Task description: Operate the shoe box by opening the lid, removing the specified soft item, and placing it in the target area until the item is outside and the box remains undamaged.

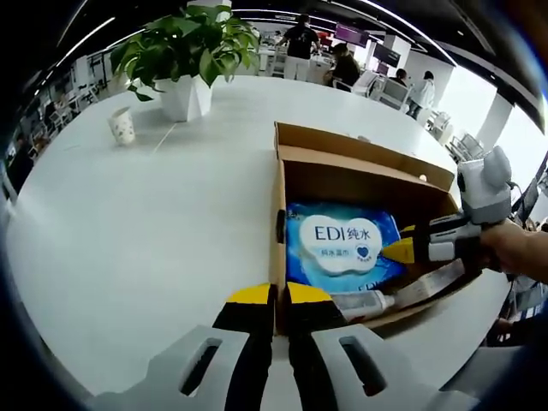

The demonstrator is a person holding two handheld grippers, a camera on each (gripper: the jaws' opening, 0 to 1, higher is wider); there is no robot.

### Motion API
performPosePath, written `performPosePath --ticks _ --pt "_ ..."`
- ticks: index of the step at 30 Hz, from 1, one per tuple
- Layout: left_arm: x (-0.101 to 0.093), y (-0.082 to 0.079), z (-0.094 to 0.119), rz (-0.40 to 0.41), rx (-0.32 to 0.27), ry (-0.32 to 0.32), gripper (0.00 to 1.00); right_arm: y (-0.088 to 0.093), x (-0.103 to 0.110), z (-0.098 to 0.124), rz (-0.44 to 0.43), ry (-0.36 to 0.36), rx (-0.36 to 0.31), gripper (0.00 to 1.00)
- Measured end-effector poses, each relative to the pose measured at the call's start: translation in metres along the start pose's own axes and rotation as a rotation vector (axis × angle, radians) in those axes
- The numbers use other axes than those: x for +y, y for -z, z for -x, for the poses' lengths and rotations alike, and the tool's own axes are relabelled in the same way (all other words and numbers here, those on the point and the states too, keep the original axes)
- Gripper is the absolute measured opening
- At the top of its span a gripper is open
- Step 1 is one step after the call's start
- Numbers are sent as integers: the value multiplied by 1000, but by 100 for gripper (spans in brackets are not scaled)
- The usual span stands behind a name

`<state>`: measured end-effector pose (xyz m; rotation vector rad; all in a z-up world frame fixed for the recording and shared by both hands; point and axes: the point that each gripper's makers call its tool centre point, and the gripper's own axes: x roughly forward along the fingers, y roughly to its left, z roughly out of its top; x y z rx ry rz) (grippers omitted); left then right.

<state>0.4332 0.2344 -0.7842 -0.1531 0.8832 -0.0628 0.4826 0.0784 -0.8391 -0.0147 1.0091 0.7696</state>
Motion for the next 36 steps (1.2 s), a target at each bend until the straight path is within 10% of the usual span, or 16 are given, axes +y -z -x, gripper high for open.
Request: performPosePath --ticks 8,36 --pt "0 0 0 0 6 -3 1 -8 3 4 -8 4 -19 0" --pt "0 -1 1 -11 3 -7 2 -36 12 46 -6 24 -125 0"
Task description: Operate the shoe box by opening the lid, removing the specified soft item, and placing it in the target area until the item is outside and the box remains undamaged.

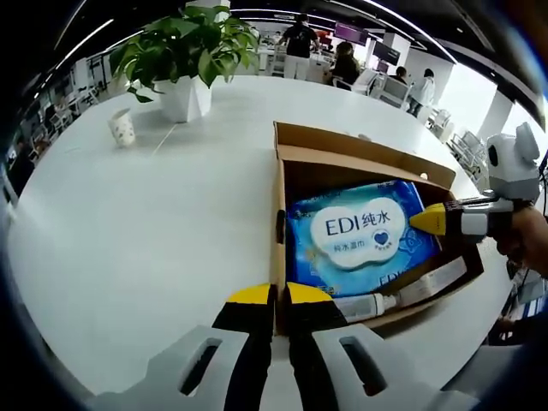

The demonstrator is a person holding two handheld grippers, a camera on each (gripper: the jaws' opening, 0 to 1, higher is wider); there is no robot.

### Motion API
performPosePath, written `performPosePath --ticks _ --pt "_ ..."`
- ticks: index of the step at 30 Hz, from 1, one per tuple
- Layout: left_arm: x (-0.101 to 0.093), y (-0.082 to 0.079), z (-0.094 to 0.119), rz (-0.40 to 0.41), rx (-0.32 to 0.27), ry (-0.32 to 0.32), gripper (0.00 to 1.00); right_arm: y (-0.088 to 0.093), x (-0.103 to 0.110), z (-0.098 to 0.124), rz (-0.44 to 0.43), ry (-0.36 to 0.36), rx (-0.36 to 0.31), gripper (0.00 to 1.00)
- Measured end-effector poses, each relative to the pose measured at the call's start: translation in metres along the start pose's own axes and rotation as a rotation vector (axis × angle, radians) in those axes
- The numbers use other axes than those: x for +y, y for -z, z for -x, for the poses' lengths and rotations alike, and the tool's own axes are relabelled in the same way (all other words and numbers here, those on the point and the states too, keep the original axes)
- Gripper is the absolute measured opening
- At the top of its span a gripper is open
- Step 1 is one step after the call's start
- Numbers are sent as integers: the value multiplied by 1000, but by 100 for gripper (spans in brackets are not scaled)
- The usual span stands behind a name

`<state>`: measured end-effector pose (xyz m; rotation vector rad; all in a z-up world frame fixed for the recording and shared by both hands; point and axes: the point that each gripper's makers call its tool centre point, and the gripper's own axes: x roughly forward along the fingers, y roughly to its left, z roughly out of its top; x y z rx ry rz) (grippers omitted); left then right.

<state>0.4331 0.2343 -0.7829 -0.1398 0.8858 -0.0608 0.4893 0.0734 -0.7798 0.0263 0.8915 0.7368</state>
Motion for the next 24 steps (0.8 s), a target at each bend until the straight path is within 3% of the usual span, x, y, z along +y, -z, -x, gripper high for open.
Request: performPosePath --ticks 14,24 --pt "-2 -1 3 -52 0 27 4 -21 15 22 15 -9 -61 0" --pt "-2 -18 16 -70 -54 27 4 -38 31 36 21 -41 -100 0"
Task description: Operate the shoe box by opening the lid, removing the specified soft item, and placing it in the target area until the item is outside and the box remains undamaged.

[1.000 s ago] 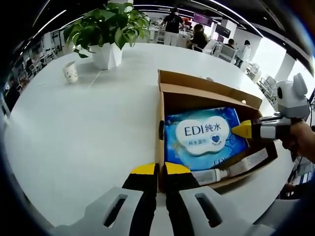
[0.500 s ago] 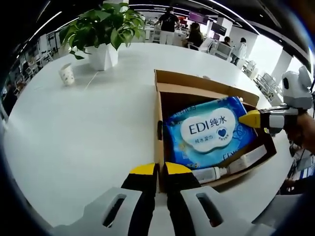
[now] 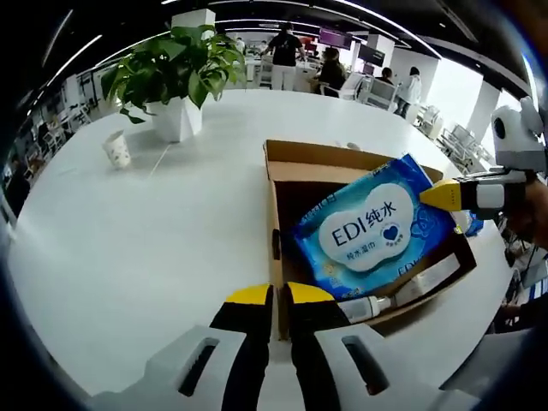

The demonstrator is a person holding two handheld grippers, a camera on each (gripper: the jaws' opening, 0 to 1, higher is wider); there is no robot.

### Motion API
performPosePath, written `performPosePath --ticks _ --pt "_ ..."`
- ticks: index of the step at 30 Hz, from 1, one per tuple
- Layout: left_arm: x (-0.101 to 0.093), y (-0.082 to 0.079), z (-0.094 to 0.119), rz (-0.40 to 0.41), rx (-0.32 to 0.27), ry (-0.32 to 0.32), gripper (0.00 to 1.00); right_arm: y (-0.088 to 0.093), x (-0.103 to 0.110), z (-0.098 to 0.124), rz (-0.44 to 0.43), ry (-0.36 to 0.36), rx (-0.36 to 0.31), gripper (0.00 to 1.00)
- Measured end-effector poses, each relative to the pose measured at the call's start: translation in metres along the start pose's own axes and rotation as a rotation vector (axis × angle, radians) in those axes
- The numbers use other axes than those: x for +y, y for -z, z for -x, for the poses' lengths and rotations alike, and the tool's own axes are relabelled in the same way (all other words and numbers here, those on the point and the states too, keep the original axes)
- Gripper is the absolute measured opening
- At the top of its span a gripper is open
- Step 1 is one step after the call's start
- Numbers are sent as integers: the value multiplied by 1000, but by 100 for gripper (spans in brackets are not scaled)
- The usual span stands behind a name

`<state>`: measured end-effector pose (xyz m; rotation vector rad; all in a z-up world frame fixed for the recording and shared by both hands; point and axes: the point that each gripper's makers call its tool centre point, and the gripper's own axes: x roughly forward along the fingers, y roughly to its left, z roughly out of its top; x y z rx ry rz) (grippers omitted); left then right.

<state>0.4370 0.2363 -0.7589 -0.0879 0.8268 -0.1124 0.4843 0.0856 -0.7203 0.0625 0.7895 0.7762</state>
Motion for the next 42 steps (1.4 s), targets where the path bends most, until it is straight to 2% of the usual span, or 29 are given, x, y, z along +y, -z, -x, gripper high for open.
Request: performPosePath --ticks 13,19,27,36,42 --pt "-4 4 4 2 4 12 8 -24 16 20 -3 -33 -57 0" --pt "0 7 7 5 2 1 7 -33 11 35 -21 -34 -80 0" --pt "-6 10 8 2 4 9 7 -43 5 57 -22 -20 -106 0" --pt "0 20 3 8 25 4 3 -57 -4 87 -32 -8 -147 0" --pt "0 20 2 14 21 11 3 -62 -3 112 -41 2 -178 0"
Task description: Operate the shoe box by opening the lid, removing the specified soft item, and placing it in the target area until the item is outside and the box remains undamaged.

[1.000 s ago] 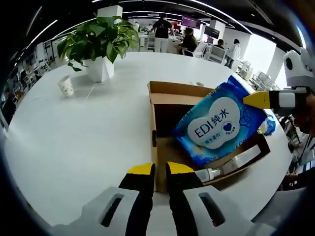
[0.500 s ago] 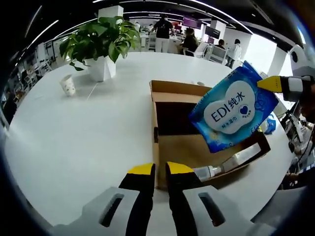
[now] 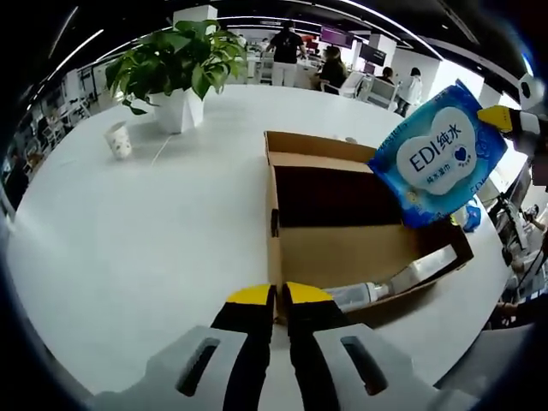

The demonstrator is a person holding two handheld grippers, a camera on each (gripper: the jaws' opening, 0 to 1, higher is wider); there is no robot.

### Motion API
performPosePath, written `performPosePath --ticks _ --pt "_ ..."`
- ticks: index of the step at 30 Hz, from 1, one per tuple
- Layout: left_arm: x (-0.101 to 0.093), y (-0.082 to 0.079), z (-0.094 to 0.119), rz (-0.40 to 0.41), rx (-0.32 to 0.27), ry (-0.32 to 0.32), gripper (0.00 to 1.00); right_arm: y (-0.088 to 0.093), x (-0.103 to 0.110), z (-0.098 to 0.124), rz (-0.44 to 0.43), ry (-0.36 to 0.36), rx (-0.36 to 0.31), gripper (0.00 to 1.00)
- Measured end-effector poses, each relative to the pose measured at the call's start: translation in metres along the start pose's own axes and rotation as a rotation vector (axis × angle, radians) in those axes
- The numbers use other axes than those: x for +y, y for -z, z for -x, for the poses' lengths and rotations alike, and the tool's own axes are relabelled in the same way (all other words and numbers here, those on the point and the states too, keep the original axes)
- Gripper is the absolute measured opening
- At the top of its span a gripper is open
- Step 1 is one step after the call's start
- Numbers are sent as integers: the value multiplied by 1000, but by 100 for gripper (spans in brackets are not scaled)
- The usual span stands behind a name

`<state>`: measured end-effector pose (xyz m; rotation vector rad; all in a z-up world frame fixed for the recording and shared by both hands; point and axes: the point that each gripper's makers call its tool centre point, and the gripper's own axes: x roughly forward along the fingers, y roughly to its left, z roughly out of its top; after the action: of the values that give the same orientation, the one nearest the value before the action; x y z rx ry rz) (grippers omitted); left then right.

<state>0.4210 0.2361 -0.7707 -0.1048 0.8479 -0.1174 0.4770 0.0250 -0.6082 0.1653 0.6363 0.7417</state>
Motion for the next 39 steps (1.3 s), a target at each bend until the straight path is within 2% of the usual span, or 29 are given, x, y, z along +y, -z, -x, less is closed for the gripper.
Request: performPosePath --ticks 13,22,31,39 --pt "1 -1 0 27 3 -10 1 -20 -24 29 -17 39 -42 0" --pt "-7 3 8 31 6 -6 1 -31 -53 55 -32 85 -73 0" --pt "-10 4 12 36 8 -13 1 -35 -78 79 -45 141 -94 0" --pt "-9 4 12 43 8 -20 0 -32 -91 95 -64 173 -108 0"
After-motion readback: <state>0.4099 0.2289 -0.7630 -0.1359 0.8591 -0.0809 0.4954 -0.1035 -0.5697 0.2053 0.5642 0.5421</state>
